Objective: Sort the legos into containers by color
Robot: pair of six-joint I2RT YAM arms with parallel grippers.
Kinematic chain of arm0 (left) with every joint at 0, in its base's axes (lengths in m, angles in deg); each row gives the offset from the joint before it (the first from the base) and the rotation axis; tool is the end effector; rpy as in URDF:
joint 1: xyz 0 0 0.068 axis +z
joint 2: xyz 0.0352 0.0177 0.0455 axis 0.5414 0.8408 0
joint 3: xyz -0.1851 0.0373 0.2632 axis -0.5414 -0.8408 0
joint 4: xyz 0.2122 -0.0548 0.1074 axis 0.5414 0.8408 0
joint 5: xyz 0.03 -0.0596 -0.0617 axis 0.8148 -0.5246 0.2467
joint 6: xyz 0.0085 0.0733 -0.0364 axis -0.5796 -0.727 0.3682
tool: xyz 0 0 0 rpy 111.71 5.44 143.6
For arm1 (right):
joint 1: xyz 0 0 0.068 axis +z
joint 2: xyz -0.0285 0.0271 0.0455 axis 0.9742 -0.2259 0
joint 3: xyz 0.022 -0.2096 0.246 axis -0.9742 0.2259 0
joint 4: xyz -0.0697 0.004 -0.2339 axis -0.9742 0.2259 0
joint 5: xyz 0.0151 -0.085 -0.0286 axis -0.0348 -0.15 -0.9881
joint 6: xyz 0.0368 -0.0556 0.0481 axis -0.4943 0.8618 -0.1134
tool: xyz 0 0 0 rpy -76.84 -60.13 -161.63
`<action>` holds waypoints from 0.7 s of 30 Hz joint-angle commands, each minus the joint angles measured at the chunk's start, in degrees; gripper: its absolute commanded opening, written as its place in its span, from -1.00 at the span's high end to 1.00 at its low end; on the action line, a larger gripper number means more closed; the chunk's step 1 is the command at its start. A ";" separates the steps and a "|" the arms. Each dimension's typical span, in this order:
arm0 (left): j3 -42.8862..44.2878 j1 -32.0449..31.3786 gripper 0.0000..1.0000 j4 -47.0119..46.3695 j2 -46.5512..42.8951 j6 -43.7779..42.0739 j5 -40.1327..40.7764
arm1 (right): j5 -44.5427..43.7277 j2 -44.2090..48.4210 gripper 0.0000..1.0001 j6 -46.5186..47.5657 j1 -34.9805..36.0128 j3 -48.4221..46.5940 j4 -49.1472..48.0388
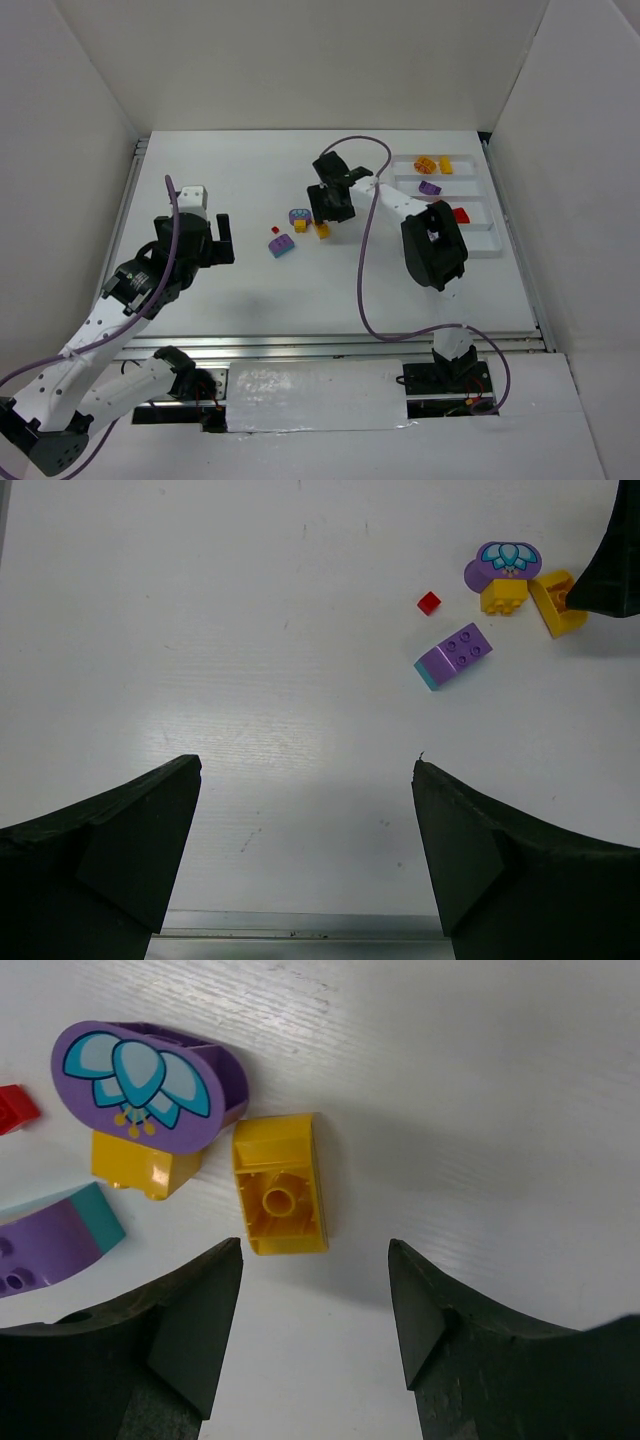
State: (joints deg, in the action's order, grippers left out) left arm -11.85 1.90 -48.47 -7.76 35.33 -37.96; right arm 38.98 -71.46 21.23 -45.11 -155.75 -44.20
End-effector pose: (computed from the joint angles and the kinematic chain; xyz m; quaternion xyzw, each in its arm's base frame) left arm 0.1399 -0.0423 0.3720 -0.0881 0.8474 -0.0280 0.5228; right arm 0.4215 0.2564 0.2191 -0.1419 0.9558 0.0718 0.2471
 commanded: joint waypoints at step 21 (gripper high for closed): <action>-0.44 0.29 -0.99 -2.26 -0.41 -0.84 -1.94 | 0.24 -7.27 -0.03 1.52 2.35 -6.99 1.94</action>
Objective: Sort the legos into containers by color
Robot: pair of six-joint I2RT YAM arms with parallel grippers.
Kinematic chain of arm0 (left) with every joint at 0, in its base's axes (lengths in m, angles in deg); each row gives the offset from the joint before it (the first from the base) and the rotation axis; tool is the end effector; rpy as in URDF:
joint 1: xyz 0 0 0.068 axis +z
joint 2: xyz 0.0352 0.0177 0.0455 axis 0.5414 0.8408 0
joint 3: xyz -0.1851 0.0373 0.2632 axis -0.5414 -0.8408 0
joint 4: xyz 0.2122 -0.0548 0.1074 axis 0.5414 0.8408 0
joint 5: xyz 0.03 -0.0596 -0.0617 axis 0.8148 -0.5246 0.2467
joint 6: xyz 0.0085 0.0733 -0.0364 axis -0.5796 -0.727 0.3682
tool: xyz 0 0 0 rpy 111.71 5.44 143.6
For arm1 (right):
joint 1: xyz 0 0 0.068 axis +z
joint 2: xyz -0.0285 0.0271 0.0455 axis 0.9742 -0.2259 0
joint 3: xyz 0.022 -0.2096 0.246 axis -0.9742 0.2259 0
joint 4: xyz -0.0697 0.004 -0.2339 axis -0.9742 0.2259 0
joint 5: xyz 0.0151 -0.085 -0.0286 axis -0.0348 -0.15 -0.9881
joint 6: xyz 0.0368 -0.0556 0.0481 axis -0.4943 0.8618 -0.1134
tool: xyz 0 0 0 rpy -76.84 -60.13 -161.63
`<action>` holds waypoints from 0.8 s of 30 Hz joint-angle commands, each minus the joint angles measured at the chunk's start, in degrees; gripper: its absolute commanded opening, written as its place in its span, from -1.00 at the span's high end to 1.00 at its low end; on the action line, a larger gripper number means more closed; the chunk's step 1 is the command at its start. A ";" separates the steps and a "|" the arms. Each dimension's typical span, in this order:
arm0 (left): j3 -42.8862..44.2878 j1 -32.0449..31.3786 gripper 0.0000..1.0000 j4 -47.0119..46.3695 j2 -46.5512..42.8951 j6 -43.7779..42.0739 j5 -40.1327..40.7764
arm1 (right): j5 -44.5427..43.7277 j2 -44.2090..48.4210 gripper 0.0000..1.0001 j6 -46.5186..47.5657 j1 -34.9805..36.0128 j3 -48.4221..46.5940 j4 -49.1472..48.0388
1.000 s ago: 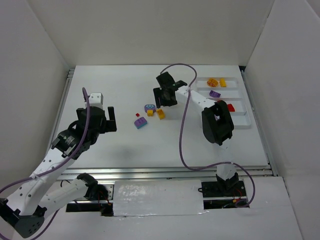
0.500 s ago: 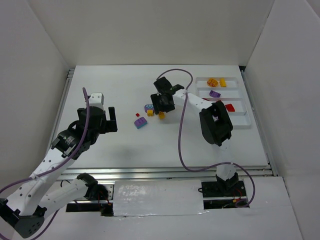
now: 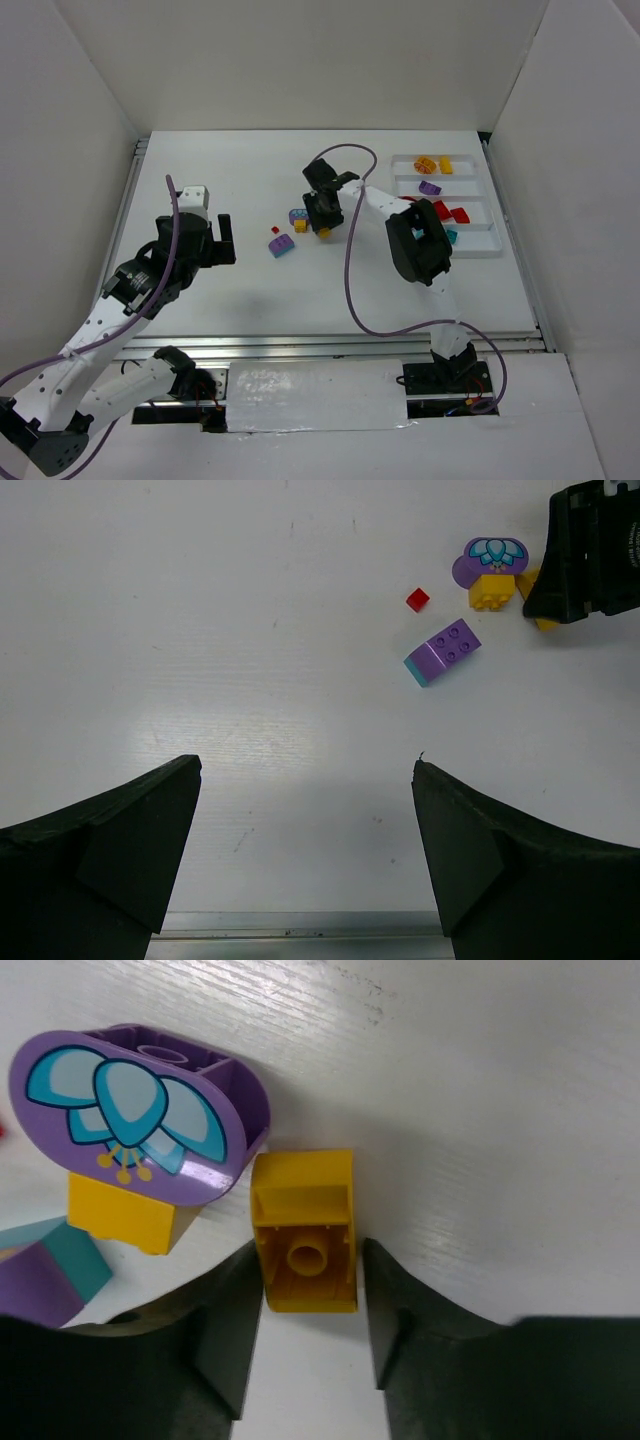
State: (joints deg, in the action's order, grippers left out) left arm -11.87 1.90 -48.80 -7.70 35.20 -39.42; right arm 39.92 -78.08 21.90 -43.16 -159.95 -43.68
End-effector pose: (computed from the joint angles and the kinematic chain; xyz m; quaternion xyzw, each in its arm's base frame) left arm 0.1403 -0.0444 0.3720 -0.0815 0.8490 -0.0388 0.5206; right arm 0.4297 0.2835 0.1844 -0.1675 0.9582 0.0718 0.2204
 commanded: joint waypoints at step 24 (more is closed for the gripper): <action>-0.41 0.29 -0.99 -2.37 0.40 -1.15 -1.62 | -6.69 -8.38 1.00 -7.68 -29.82 -32.24 10.39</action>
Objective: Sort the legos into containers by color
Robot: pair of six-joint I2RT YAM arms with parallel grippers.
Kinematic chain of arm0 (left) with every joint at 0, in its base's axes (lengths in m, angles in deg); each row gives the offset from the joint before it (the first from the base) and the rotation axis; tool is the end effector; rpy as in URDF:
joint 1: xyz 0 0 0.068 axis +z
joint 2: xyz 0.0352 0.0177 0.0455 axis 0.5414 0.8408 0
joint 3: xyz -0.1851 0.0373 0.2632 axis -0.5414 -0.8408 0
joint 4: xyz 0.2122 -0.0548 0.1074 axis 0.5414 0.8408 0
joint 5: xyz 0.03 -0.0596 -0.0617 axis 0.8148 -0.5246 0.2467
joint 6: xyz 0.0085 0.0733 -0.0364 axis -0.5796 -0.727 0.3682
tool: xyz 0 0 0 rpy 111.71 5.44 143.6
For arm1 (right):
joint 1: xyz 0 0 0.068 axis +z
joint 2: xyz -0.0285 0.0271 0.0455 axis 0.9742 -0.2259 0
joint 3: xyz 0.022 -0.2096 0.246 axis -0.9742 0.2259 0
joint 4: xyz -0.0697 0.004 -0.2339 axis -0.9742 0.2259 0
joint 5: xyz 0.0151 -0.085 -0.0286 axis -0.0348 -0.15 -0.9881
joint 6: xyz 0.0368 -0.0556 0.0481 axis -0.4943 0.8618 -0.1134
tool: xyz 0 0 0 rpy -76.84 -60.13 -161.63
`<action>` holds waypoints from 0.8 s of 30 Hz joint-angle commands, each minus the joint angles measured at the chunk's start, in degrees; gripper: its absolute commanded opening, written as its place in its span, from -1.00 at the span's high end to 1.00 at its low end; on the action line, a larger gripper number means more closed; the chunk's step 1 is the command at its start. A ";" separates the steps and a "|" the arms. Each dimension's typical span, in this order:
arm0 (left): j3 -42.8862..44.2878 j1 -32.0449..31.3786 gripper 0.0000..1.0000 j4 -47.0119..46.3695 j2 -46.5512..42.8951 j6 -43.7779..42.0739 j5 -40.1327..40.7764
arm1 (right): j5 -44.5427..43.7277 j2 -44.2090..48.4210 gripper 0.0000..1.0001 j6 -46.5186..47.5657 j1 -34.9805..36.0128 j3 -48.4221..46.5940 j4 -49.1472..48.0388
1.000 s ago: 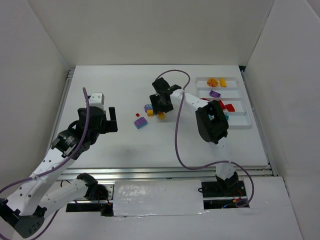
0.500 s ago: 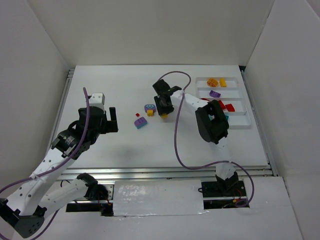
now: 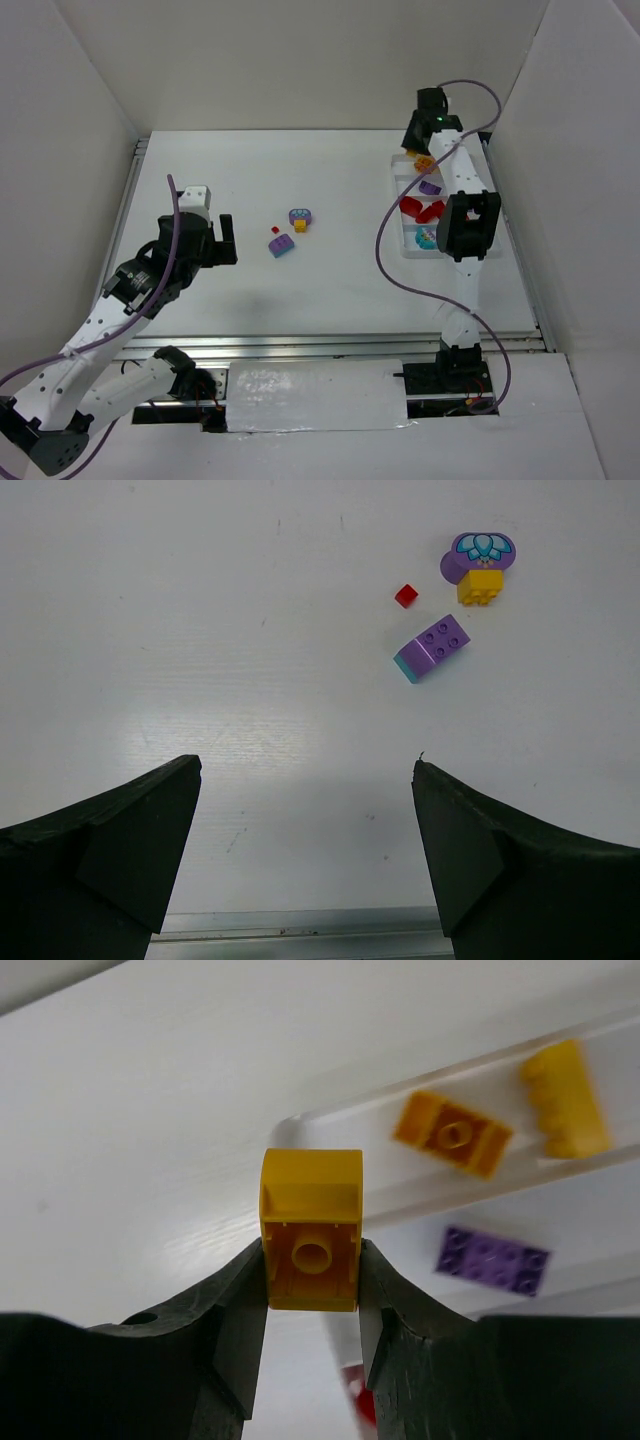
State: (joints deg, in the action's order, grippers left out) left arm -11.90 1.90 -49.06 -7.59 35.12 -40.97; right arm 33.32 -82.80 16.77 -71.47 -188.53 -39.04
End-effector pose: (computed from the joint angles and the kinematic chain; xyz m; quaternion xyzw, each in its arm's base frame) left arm 0.1408 -0.0467 0.3716 -0.0745 0.8511 -0.0498 0.5174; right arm 0.5698 0.0431 0.2933 0.1349 0.9084 0.0082 0.3957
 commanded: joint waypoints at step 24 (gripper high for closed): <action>-0.65 0.81 -0.99 -2.37 0.99 -1.15 0.20 | -0.52 -9.20 -0.09 2.72 -2.75 -5.50 -5.15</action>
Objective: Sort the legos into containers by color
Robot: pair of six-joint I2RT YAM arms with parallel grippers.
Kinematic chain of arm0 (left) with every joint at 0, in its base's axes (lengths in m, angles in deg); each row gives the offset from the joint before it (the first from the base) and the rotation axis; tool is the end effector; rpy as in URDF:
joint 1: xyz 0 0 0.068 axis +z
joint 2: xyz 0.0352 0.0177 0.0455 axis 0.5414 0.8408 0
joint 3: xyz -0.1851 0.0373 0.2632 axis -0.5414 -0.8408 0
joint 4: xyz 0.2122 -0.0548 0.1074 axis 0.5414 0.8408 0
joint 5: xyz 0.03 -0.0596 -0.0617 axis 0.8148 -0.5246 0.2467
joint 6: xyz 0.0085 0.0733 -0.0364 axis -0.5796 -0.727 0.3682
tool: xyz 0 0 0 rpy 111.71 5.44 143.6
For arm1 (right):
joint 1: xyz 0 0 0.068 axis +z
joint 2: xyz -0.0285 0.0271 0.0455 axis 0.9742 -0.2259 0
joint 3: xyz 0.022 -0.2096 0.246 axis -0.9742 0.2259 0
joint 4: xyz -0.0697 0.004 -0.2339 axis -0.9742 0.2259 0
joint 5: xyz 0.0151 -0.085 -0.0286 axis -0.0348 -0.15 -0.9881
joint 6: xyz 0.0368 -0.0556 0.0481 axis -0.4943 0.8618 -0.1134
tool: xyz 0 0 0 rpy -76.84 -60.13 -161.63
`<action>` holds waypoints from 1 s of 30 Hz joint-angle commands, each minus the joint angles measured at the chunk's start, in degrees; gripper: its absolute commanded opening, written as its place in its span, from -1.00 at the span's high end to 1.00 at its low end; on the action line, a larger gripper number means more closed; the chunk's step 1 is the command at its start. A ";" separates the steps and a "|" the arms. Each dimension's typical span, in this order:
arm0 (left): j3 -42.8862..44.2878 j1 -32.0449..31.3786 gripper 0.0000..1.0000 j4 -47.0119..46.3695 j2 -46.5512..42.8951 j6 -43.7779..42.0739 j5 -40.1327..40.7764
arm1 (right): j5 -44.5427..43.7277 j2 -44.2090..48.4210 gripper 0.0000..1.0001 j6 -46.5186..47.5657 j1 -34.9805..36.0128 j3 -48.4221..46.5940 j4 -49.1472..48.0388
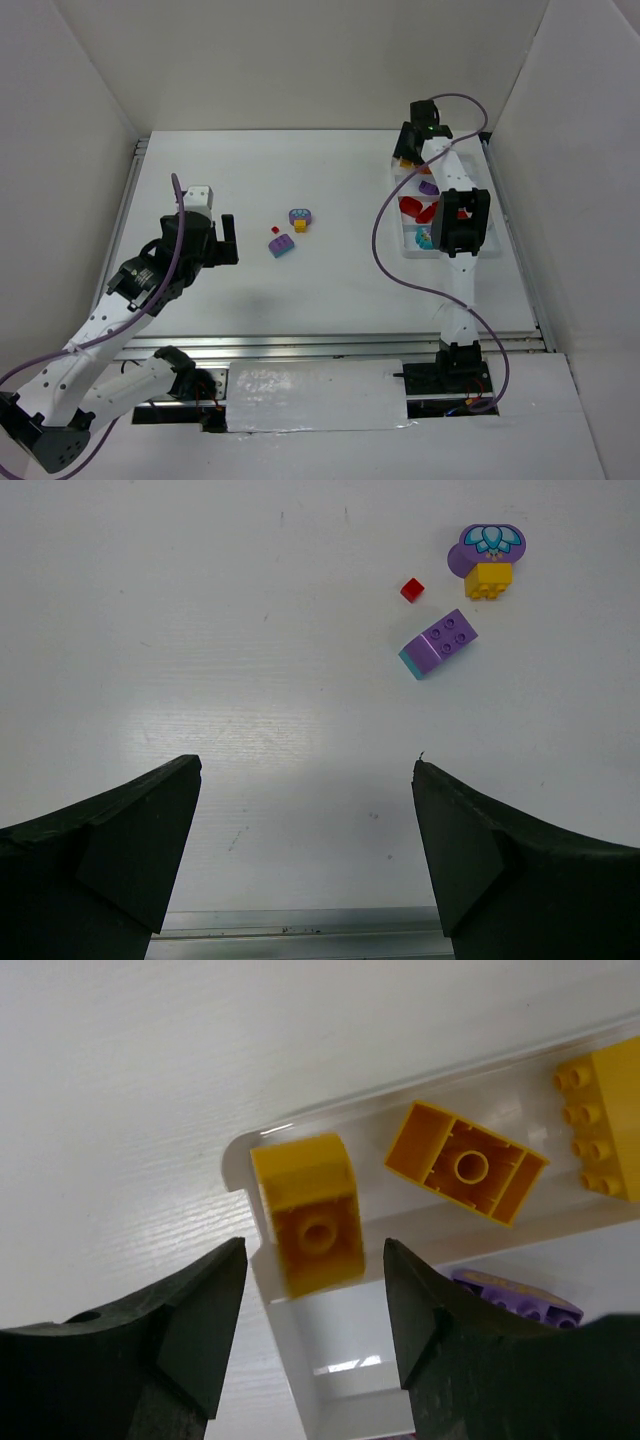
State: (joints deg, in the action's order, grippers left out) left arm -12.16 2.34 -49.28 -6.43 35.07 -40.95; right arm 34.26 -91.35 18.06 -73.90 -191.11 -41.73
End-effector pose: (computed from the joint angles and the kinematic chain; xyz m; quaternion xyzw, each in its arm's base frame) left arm 0.1459 -0.0484 0.3680 -0.0752 0.8556 -0.0422 0.5103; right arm 0.6009 0.0216 0.2283 0.1403 0.9189 -0.0026 0.3688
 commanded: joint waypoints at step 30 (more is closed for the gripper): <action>0.05 1.34 -0.99 -1.19 -0.51 -0.05 1.84 | -13.50 21.66 -0.69 -11.74 34.21 25.54 -2.01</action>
State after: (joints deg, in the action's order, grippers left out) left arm -12.16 3.39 -49.22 -6.43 35.18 -39.44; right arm 25.38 -72.81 12.42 -40.39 -169.06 -42.35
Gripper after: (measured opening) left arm 0.994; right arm 0.861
